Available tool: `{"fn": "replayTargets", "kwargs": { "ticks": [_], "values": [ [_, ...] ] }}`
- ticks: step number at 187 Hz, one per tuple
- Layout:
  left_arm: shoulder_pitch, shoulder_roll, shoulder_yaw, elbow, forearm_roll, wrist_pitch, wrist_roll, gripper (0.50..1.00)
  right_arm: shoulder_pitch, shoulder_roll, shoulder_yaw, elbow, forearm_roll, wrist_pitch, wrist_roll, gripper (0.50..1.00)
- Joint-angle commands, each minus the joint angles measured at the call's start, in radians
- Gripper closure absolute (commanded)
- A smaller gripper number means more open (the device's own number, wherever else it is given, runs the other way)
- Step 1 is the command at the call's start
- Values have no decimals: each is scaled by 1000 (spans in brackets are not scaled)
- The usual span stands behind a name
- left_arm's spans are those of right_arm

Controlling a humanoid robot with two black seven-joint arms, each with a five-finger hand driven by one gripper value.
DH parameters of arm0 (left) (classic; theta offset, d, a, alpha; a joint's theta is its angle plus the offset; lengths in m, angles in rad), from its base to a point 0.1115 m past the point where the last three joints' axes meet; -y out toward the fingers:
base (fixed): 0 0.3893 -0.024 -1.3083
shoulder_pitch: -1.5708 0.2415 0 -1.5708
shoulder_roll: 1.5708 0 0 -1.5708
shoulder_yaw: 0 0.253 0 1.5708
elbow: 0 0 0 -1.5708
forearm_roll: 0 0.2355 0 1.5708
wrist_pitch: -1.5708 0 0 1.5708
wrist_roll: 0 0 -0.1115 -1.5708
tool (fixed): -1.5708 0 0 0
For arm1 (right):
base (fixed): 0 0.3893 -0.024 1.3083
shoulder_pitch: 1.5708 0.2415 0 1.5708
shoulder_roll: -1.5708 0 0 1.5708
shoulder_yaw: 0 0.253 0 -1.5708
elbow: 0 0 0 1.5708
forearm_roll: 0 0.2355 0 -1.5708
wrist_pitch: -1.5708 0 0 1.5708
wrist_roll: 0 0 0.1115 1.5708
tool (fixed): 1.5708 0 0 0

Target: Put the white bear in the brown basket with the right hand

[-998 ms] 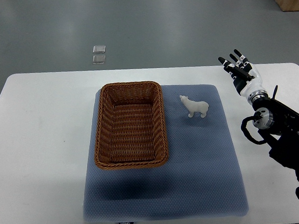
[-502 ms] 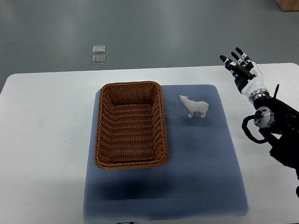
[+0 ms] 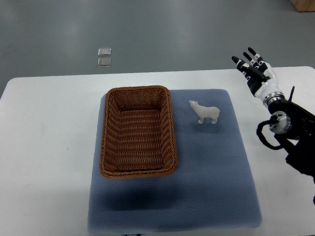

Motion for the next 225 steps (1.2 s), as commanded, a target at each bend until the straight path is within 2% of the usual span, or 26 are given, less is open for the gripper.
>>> {"fn": "replayTargets", "kwargs": {
  "ticks": [1, 42, 71, 132, 189, 225],
  "values": [
    [0, 0, 0, 0, 0, 0, 0, 500, -1, -3, -2, 0, 0, 1, 1, 574],
    [0, 0, 0, 0, 0, 0, 0, 500, -1, -6, 1, 6, -4, 11, 3, 574],
    [0, 0, 0, 0, 0, 0, 0, 500, -5, -19, 0, 5, -5, 100, 3, 574],
    [0, 0, -1, 0, 0, 0, 0, 500, 0, -59, -8, 9, -40, 191, -2, 574],
    [0, 0, -1, 0, 0, 0, 0, 500, 25, -95, -42, 37, -461, 189, 6, 579],
    [0, 0, 0, 0, 0, 0, 0, 500, 41, -134, -95, 92, -822, 183, 93, 583]
  ]
}}
